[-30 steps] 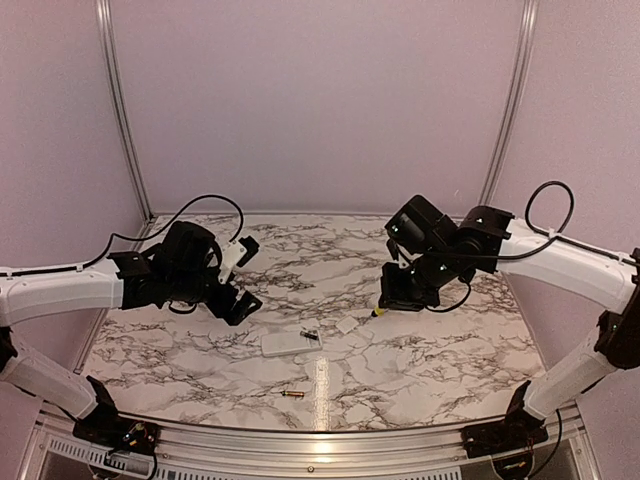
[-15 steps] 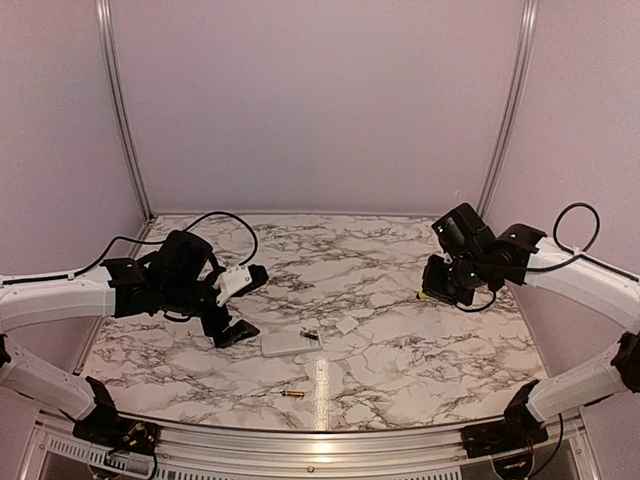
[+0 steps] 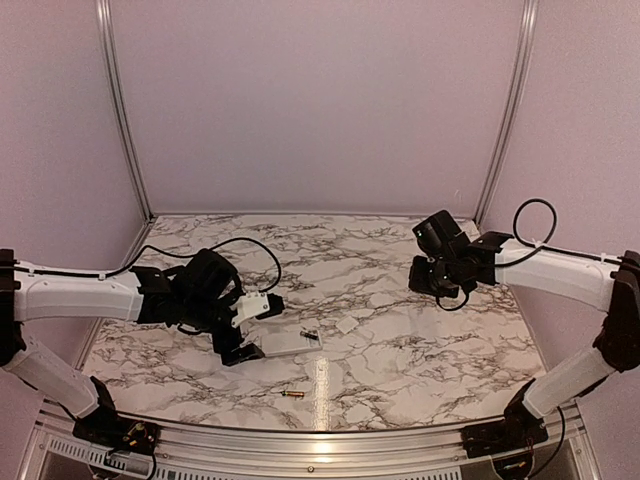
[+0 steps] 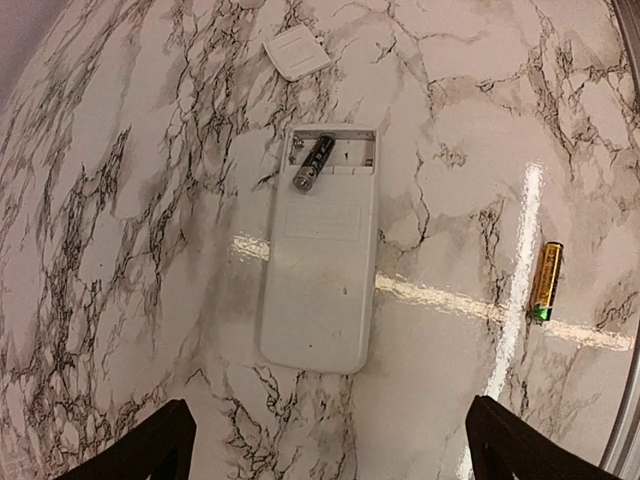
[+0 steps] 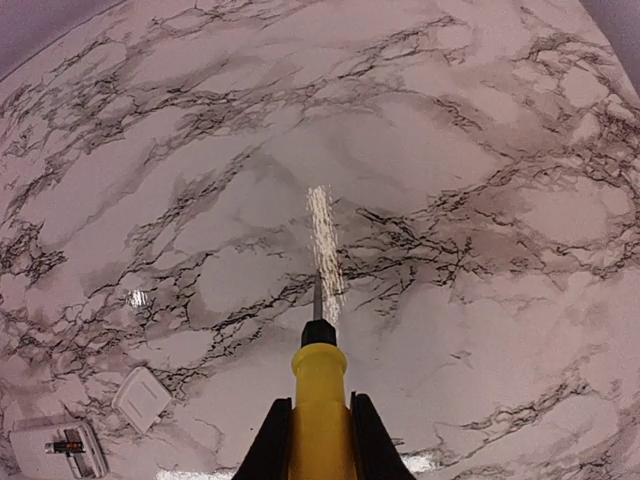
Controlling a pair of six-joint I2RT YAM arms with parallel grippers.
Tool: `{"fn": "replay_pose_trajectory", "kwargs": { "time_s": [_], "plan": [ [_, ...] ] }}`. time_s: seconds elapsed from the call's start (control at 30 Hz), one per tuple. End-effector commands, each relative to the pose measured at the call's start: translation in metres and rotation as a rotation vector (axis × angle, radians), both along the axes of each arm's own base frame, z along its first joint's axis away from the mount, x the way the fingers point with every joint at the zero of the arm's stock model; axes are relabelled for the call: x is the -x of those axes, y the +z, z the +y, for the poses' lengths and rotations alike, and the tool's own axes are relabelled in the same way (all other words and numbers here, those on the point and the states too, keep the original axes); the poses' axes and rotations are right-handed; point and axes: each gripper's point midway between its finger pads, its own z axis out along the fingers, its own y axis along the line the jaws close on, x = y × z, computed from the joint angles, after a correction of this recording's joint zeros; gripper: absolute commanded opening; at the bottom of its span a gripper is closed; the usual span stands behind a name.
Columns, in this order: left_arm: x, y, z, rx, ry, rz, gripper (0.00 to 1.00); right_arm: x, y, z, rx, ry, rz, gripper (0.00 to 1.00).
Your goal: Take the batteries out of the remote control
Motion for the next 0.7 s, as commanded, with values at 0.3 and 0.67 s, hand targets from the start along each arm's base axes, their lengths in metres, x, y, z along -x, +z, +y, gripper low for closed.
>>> {"fn": "replay_pose_trajectory", "kwargs": {
  "time_s": [0.3,0.67],
  "plan": [
    [-0.015,-0.002,-0.048,0.075,-0.068,0.042,0.85,-0.009,0.034,0.039,-0.095,0.225,-0.073,0.00],
    [-0.029,-0.013,-0.068,0.024,-0.111,0.067,0.81,0.030,0.070,0.066,-0.309,0.398,-0.057,0.00]
  ]
}}
